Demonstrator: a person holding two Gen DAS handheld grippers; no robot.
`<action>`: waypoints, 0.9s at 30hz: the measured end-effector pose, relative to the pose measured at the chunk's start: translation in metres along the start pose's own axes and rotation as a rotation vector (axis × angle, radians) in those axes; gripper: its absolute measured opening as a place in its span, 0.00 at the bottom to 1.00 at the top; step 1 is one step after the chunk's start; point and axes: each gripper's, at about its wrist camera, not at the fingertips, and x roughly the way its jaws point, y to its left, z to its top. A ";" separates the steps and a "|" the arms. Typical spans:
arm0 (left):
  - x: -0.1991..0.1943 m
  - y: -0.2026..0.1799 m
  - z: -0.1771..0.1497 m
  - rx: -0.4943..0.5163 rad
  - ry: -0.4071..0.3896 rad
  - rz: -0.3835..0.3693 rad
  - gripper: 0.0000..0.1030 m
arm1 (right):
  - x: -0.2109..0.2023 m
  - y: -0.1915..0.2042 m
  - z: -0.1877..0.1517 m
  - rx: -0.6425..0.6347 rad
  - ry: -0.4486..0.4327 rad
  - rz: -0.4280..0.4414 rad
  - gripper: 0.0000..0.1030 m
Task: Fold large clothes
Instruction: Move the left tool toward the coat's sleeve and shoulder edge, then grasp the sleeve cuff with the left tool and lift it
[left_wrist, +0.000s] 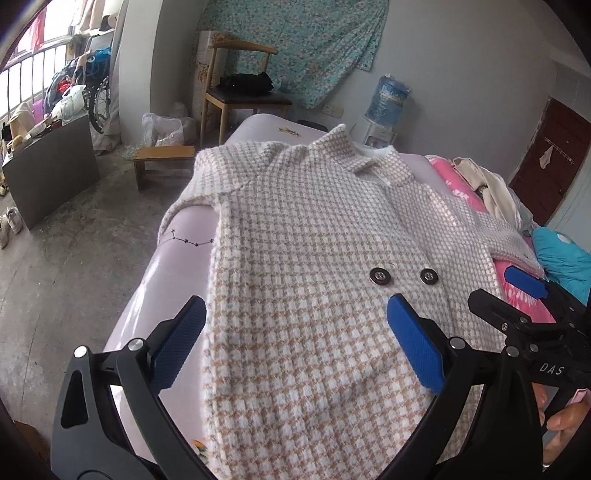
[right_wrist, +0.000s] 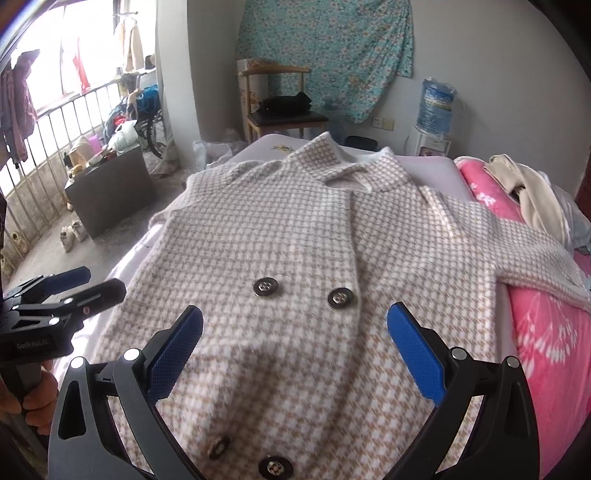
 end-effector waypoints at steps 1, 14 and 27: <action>0.002 0.006 0.006 -0.012 0.001 0.006 0.92 | 0.004 0.002 0.003 -0.001 0.007 0.008 0.95; 0.031 0.142 0.080 -0.322 0.013 0.050 0.92 | 0.046 0.027 0.029 -0.034 0.079 0.101 0.95; 0.196 0.288 0.008 -1.186 0.373 -0.492 0.92 | 0.093 0.053 0.038 -0.089 0.192 0.108 0.95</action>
